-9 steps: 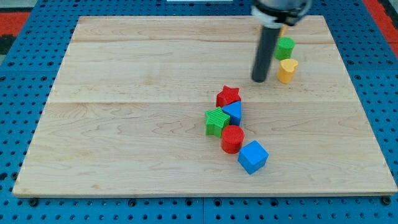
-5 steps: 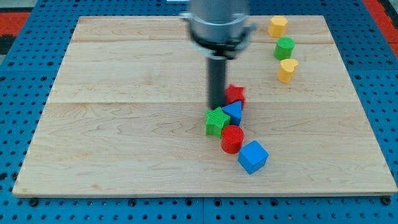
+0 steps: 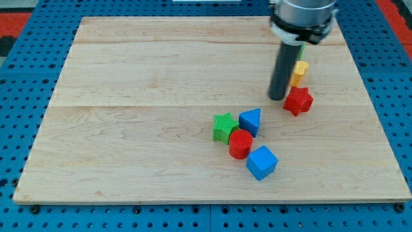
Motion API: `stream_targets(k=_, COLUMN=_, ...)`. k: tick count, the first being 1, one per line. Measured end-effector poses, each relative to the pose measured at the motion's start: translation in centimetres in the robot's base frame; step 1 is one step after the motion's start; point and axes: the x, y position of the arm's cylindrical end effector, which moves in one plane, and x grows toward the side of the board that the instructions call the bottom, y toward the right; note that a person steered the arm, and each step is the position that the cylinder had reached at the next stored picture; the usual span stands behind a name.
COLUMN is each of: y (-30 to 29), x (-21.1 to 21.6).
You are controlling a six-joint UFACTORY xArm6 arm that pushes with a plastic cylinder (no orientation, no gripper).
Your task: Slide the red star and the blue triangle below the yellow heart
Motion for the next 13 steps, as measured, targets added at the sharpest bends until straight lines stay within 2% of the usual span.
stream_targets(k=1, y=-9.8, x=0.2)
stream_targets(k=2, y=-10.5, x=3.7)
stream_targets(k=3, y=-4.8, x=6.7)
stream_targets(k=4, y=-2.1, x=6.6)
stream_targets(k=5, y=-2.0, x=5.9)
stream_targets(k=6, y=-5.3, x=3.5)
stream_targets(k=7, y=-0.1, x=3.3)
stream_targets(k=8, y=2.3, x=5.9)
stream_targets(k=10, y=-0.1, x=7.8)
stream_targets(k=11, y=4.9, x=8.1)
stream_targets(k=12, y=4.0, x=7.9)
stream_targets(k=13, y=1.1, x=5.4)
